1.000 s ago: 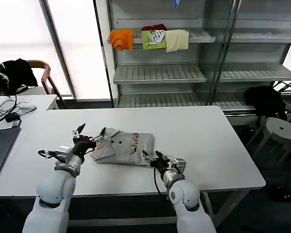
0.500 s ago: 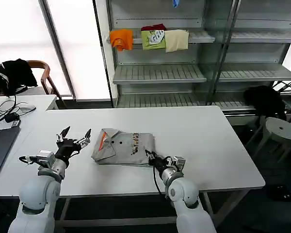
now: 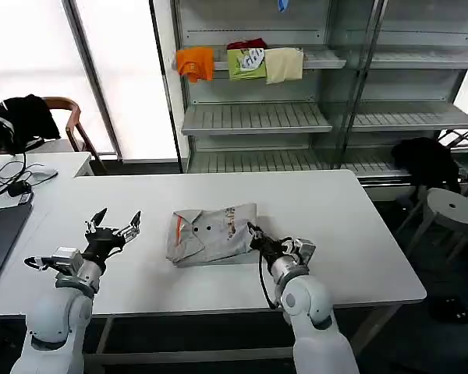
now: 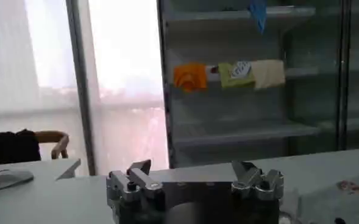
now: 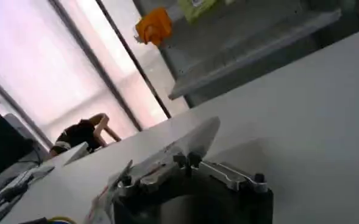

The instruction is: Fold and organize the clothes.

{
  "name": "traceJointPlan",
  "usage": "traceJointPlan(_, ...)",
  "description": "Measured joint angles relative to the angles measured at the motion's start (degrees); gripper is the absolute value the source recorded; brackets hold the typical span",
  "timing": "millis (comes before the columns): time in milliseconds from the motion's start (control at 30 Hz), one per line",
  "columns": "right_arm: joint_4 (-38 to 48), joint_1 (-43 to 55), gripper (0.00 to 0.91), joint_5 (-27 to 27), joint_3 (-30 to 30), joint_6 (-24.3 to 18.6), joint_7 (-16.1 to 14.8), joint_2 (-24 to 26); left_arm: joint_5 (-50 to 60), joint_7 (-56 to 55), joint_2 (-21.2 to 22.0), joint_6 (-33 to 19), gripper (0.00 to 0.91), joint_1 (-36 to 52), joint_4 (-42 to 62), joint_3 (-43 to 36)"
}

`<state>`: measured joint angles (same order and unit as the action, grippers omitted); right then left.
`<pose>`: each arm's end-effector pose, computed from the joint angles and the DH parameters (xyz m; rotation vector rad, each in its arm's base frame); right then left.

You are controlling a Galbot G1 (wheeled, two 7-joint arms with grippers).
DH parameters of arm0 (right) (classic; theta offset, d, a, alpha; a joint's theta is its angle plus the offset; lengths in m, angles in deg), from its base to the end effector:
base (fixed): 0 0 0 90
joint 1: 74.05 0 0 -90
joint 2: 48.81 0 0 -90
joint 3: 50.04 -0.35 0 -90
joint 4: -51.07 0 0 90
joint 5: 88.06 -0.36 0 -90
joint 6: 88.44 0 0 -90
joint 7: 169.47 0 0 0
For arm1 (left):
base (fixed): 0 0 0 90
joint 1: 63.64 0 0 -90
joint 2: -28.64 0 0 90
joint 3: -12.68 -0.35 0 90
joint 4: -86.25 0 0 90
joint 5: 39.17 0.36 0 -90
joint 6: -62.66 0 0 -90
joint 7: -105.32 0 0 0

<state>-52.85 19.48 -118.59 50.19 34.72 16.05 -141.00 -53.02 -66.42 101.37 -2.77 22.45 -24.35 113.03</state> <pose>0.3593 0.0721 -0.2392 0.4425 -2.7046 -0.6579 0.3174 0.1241 -0.2174 -0.0810 -3.0306 -0.1035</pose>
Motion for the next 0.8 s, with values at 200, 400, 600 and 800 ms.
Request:
traceJointPlan(200,-0.5,-1.2,0.907,0.4,-0.9,0.0,0.7,3.0,0.0,0.1,0.2,-0.1,0.907,-0.5,0.1,0.2)
traceJointPlan(400,-1.4,-2.2,0.907,3.9,-1.3,0.0,-0.5,6.9,-0.6,0.1,-0.1,-0.6,0.907,-1.2,0.2,0.7)
traceJointPlan(600,-2.7,-3.7,0.907,11.8,-2.7,-0.4,-2.9,8.2,-1.6,0.1,-0.7,-1.5,0.907,-1.6,0.2,1.3)
traceJointPlan(800,-4.4,-5.7,0.907,22.7,-4.5,-3.1,-4.4,10.5,-2.2,0.0,-0.9,-2.2,0.907,-2.0,0.4,1.4)
